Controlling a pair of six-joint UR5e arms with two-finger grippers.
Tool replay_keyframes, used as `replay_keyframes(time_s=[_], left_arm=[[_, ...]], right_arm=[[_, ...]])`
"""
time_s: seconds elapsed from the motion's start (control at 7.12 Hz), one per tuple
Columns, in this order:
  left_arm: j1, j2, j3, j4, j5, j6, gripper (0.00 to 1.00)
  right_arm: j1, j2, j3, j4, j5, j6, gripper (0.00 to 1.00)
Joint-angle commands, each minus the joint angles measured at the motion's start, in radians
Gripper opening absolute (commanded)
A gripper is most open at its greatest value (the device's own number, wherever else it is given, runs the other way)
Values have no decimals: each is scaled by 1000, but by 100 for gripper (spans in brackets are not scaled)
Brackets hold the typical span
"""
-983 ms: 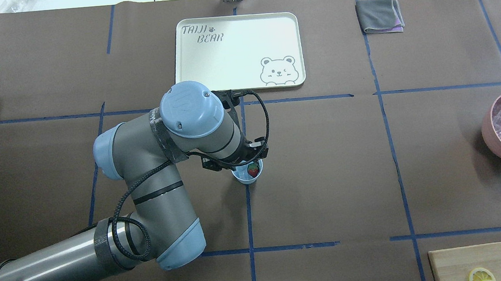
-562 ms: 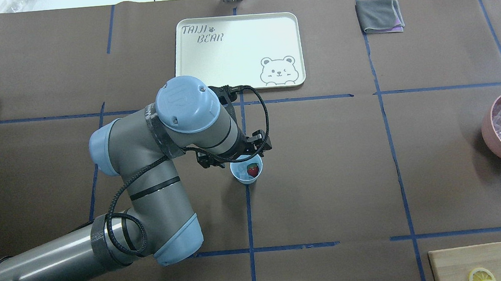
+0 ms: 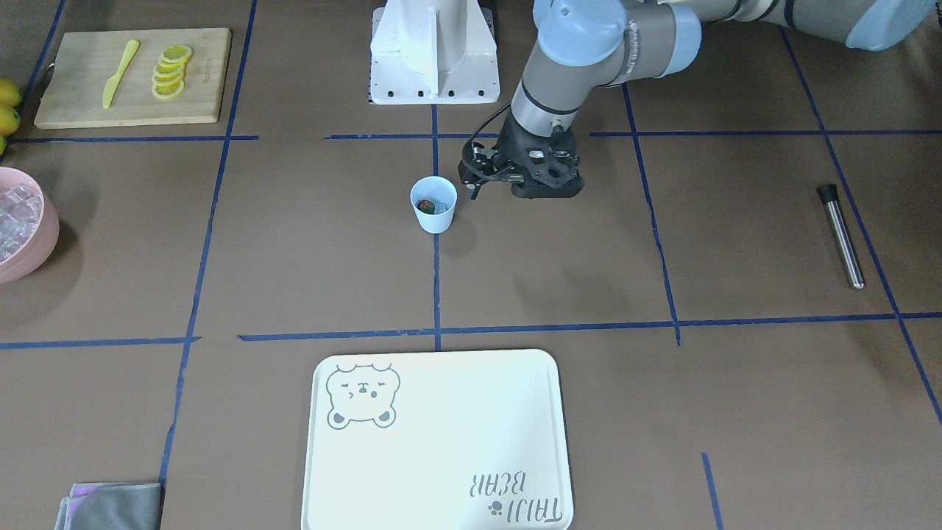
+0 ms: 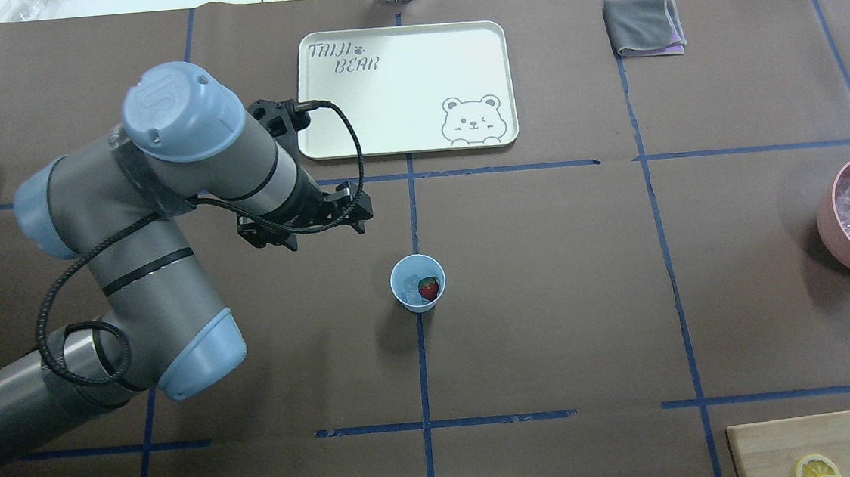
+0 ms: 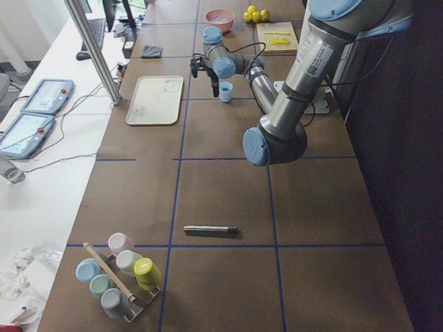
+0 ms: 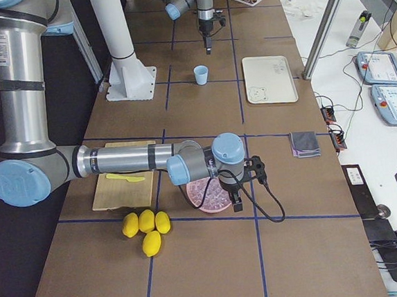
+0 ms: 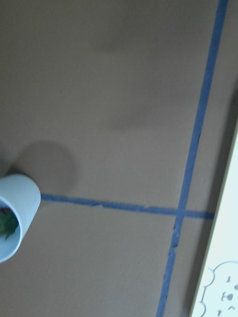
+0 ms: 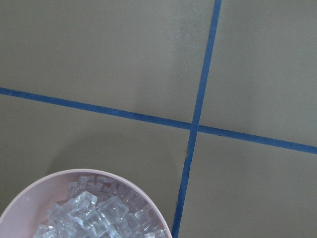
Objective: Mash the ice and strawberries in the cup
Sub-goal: 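Withdraw the empty left gripper away from the cup toward its side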
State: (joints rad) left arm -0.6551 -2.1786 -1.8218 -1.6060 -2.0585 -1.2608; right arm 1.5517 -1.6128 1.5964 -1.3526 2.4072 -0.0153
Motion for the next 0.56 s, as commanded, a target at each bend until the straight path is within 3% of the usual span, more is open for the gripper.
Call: replay_keyframes(time_s=[0.0, 0.42], left_arm=[[-58, 93, -56, 29, -12, 131, 100], [-203, 308, -111, 29, -133, 381, 100]], right_arm=[[48, 8, -18, -31, 49, -18, 99], [67, 1, 19, -115, 55, -18, 99]])
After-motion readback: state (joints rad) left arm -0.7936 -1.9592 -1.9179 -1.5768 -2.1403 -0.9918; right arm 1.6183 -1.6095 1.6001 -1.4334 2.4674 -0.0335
